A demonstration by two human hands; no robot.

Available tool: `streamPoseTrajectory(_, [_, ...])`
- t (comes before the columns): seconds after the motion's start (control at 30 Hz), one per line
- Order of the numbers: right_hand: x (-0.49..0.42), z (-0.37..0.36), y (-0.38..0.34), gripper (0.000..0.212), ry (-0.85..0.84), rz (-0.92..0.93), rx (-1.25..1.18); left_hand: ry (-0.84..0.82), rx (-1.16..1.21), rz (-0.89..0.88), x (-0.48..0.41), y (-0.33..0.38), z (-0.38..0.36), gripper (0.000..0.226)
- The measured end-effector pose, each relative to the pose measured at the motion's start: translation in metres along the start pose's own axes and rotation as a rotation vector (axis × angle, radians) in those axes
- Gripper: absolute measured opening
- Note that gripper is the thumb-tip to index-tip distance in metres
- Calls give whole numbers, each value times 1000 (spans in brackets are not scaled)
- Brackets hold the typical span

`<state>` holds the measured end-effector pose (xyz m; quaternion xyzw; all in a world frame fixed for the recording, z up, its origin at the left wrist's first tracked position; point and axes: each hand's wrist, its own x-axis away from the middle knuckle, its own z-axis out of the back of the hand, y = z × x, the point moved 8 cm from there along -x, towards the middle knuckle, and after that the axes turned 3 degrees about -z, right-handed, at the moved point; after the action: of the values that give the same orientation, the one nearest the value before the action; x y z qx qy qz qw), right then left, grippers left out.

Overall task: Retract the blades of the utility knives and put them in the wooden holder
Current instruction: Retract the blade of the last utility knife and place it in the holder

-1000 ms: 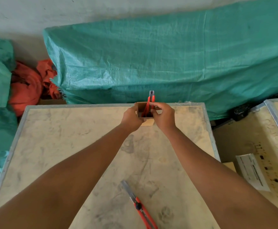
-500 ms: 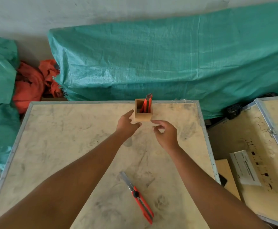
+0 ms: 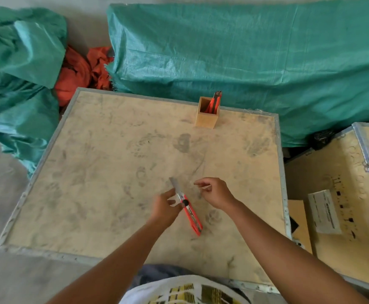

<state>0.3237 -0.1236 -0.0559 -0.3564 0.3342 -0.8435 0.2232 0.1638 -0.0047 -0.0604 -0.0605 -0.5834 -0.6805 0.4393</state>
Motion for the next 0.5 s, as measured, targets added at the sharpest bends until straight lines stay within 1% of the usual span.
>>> streamPoseTrajectory(0.1, [7, -23, -4, 35, -125, 37, 100, 31, -71, 21, 20, -31, -18, 71])
streamPoseTrajectory(0.17, [11, -37, -6, 39, -204, 49, 151, 35, -112, 6, 29, -39, -31, 71])
streamPoseTrajectory(0.23, [14, -47, -8, 44, -244, 61, 196, 26, -137, -14, 33, -41, -44, 68])
streamPoseTrajectory(0.3, [16, -55, -10, 42, -250, 103, 248, 29, -154, -41, 34, -40, -54, 52])
streamPoseTrajectory(0.37, [17, -58, -10, 37, -220, 119, 273, 41, -161, -54, 37, -36, -59, 35])
streamPoseTrajectory(0.5, [16, -54, 1, 31, -141, 59, 241, 81, -148, -103, 40, -31, -60, 25])
